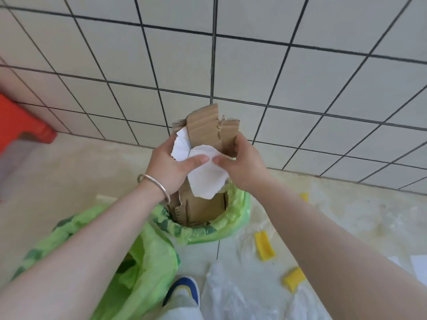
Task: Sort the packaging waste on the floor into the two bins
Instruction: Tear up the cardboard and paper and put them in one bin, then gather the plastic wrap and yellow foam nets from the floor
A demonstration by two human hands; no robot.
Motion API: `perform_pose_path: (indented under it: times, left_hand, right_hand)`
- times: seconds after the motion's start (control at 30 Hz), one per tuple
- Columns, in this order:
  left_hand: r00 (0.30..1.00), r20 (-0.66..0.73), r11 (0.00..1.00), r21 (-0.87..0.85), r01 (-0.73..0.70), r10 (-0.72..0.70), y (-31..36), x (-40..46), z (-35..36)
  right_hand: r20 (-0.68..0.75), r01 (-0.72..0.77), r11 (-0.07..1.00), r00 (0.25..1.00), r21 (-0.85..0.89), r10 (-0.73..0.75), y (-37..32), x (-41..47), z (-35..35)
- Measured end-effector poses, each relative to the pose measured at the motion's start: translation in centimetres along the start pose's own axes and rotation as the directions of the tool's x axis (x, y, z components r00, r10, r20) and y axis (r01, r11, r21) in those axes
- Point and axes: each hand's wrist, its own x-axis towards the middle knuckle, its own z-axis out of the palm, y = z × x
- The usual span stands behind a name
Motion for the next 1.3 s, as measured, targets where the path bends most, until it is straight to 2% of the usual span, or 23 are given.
perform_pose_path:
  times: [0.07,0.13,0.23,0.3,0.4,0.5,0.57,0.73,0.83,0.9,1.03,1.13,1.2,1.3]
  left_hand:
    - [0.995,0.001,0.993,0.059,0.103,-0.103,-2.7,0.5,0.0]
    - [0.974,0.016,0.95,0.229,0.215,-0.224,-5.5,0.9,0.5]
    - [0.922,0.107,0.785,0.566,0.251,-0.372,-8.8,1.5,1.4]
    - [0.886,0.114,0.708,0.65,0.275,-0.449,-10.0,2.0,1.6]
    - [0.874,0.122,0.635,0.734,0.239,-0.47,-10.8,3.2,2.0]
    - [0.872,0.115,0.52,0.836,0.174,-0.475,-11.3,4.3,2.8]
    - [0.861,0.07,0.467,0.861,0.204,-0.504,-11.9,4.8,3.2]
    - [0.895,-0.029,0.484,0.833,0.268,-0.446,-13.0,5.1,3.3]
    - [0.936,-0.124,0.54,0.788,0.295,-0.331,-12.8,3.8,3.9]
    - [0.963,-0.201,0.607,0.748,0.269,-0.178,-12.3,2.3,4.7]
    - [0.949,-0.297,0.677,0.721,0.148,0.109,-12.2,0.8,5.7]
    - [0.873,-0.287,0.651,0.757,-0.046,0.395,-11.6,-0.4,6.0]
    - [0.801,-0.207,0.626,0.739,-0.247,0.561,-10.8,-1.6,6.5]
    - [0.661,-0.067,0.506,0.703,-0.501,0.748,-9.7,-3.2,7.6]
  right_hand:
    - [0.033,-0.063,0.994,0.997,-0.095,0.066,1.3,0.8,2.2]
    - [0.069,-0.13,0.968,0.987,-0.216,0.148,3.2,1.1,4.1]
    - [0.123,-0.205,0.896,0.954,-0.394,0.273,5.7,1.6,5.8]
    - [0.123,-0.254,0.85,0.931,-0.462,0.345,6.6,2.2,6.7]
    - [0.092,-0.292,0.781,0.91,-0.552,0.405,7.1,3.4,7.8]
    - [0.102,-0.271,0.73,0.901,-0.627,0.422,7.6,4.4,8.8]
    - [0.094,-0.253,0.682,0.899,-0.686,0.428,7.9,4.5,9.4]
    - [0.099,-0.155,0.547,0.909,-0.823,0.406,8.2,4.8,9.8]
    - [0.102,-0.116,0.537,0.928,-0.835,0.358,8.1,4.8,9.4]
    - [0.073,-0.107,0.544,0.951,-0.832,0.299,7.8,4.5,9.0]
    - [0.094,0.039,0.486,0.991,-0.873,0.09,7.1,3.1,7.7]
    - [0.068,0.052,0.614,0.998,-0.787,0.003,6.9,1.5,6.3]
    - [0.011,0.044,0.715,0.999,-0.697,-0.05,7.3,0.2,5.2]
    - [-0.07,0.039,0.819,0.993,-0.573,-0.097,8.6,-1.8,3.8]
